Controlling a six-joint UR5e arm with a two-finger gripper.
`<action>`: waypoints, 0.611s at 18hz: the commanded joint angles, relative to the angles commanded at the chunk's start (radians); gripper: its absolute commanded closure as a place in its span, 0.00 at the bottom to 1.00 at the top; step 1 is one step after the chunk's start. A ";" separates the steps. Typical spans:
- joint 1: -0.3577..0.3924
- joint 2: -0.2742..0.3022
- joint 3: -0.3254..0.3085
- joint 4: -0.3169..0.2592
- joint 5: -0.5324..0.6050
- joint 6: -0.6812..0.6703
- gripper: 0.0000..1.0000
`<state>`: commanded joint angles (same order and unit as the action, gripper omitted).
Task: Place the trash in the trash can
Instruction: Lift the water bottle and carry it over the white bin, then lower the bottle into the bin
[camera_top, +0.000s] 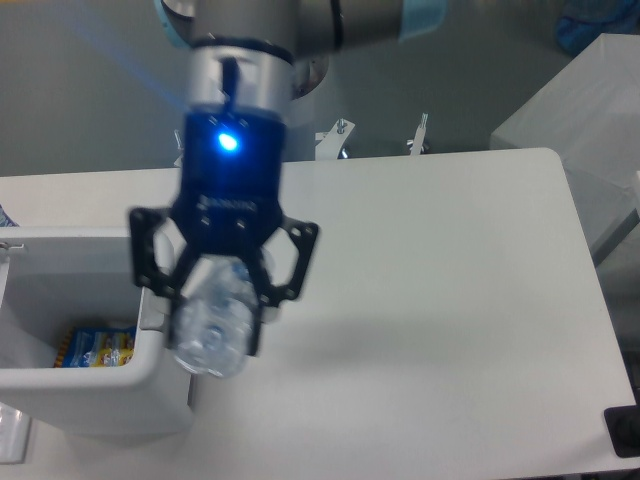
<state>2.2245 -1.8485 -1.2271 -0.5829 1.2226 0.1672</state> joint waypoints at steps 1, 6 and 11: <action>-0.023 0.006 -0.008 0.000 0.002 0.002 0.37; -0.080 -0.008 -0.008 -0.002 0.003 -0.003 0.37; -0.137 -0.023 -0.025 -0.002 0.003 -0.009 0.36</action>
<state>2.0879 -1.8714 -1.2517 -0.5844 1.2257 0.1580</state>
